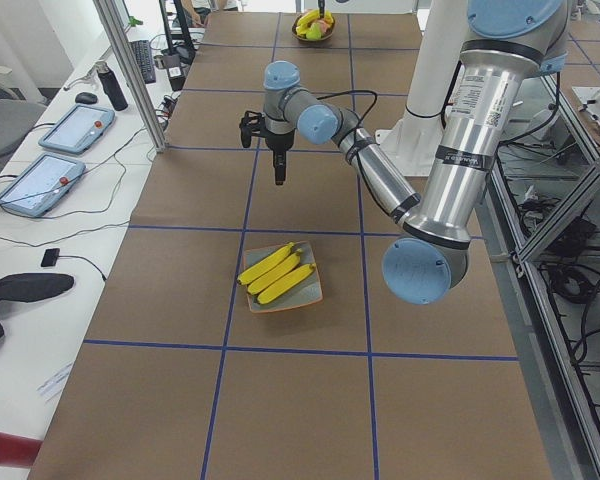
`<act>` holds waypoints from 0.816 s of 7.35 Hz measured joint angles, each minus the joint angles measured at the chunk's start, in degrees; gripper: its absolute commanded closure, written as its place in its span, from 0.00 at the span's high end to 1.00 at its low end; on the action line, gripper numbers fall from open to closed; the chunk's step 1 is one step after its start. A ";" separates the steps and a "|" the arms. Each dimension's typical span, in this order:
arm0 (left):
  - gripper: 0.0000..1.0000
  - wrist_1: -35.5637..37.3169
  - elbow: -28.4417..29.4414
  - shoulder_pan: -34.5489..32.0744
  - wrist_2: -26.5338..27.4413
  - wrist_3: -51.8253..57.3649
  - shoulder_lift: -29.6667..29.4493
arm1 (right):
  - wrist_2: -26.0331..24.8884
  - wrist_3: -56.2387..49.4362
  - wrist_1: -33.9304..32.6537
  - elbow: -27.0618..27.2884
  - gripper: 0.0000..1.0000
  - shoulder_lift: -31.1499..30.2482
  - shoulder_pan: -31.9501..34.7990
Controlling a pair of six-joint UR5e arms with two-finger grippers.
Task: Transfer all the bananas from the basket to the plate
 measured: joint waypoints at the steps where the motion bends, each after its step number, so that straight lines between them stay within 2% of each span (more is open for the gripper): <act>1: 1.00 -0.93 0.40 0.04 -0.04 -0.60 -0.07 | 0.78 -1.28 -2.11 2.57 0.00 0.00 1.70; 4: 1.00 -5.17 2.32 0.13 -0.14 -1.98 -0.41 | 3.46 -2.07 -11.89 13.76 0.00 1.56 3.37; 6: 1.00 -5.62 3.58 0.33 -0.21 -5.41 -3.16 | 10.81 0.72 -14.82 16.28 0.00 5.35 2.67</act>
